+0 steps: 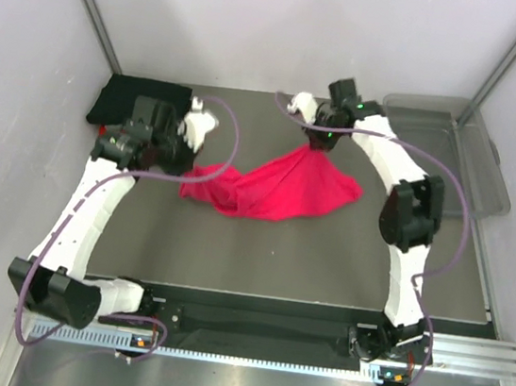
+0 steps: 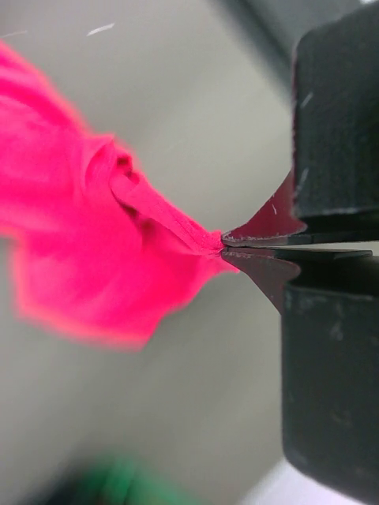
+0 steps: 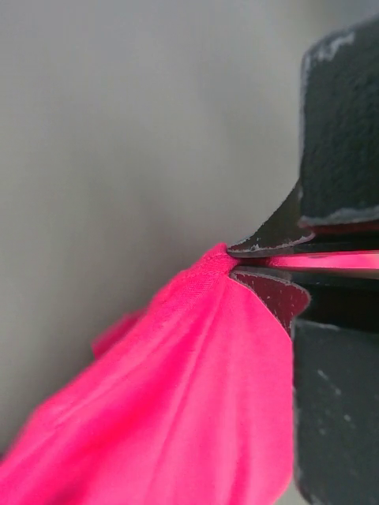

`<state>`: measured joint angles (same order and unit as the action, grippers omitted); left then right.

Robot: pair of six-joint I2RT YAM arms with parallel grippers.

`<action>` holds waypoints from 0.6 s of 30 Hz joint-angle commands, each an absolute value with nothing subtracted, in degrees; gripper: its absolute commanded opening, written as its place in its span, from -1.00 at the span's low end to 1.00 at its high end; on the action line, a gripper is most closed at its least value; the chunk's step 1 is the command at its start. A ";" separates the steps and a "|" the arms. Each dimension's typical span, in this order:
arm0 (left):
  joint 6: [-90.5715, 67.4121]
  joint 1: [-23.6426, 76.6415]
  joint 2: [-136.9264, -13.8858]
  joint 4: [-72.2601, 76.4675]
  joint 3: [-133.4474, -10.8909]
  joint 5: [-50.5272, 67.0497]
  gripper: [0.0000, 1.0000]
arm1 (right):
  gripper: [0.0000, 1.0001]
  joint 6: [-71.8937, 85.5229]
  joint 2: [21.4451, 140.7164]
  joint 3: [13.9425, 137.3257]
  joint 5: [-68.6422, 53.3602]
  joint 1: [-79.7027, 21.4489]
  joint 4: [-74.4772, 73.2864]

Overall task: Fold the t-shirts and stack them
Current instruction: Flatten the tshirt out

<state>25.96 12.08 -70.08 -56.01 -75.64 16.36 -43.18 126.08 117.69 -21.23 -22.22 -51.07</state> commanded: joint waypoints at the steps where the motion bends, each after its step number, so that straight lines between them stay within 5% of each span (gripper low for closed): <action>1: 24.00 11.78 -72.68 -48.95 -87.95 12.40 -1.00 | -1.00 -48.42 106.40 118.48 -14.33 -21.71 -40.78; 7: 20.93 11.78 -73.57 -47.64 -94.05 10.99 -1.00 | -0.97 -56.85 82.85 99.27 -23.37 -24.07 -44.55; 12: 19.95 11.78 -71.19 -45.79 -88.25 12.04 -1.00 | -0.92 -66.96 66.56 66.84 -18.56 -31.72 -52.10; 15: 19.86 11.78 -70.93 -45.26 -87.54 11.87 -1.00 | -0.57 -68.99 61.79 56.18 -15.74 -34.19 -56.06; 18: 19.78 11.78 -71.19 -45.18 -87.71 12.65 -1.00 | -0.46 -68.03 61.78 55.28 -14.50 -34.10 -55.12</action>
<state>20.93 12.05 -72.27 -48.45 -87.15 12.12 -65.47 62.57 54.70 -16.82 -33.74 -52.84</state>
